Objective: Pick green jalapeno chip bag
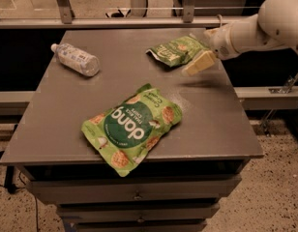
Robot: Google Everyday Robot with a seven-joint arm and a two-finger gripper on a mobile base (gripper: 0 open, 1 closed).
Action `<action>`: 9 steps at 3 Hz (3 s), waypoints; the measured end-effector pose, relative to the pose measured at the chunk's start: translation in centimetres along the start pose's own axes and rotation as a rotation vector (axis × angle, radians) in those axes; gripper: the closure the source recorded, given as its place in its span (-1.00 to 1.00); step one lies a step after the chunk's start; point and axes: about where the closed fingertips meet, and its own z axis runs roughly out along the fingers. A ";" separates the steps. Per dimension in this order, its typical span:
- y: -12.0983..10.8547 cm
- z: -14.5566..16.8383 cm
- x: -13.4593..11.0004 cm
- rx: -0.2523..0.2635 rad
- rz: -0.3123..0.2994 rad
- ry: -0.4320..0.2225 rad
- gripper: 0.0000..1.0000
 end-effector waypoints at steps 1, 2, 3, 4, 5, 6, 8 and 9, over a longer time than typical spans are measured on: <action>-2.0 3.6 -0.2 -0.024 0.097 -0.053 -1.00; -3.6 5.4 -0.1 -0.025 0.156 -0.081 -1.00; -4.6 6.3 0.8 -0.021 0.192 -0.088 -0.73; -4.9 6.9 1.7 -0.025 0.217 -0.090 -0.26; -4.7 6.7 1.5 -0.032 0.210 -0.104 0.20; -4.7 6.6 1.2 -0.036 0.205 -0.108 0.66; -4.7 6.5 1.1 -0.036 0.205 -0.108 1.00; -3.6 3.1 -4.1 -0.080 0.150 -0.204 1.00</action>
Offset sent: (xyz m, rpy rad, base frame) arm 0.0903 0.0069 -0.0249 0.2218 0.0824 -0.1004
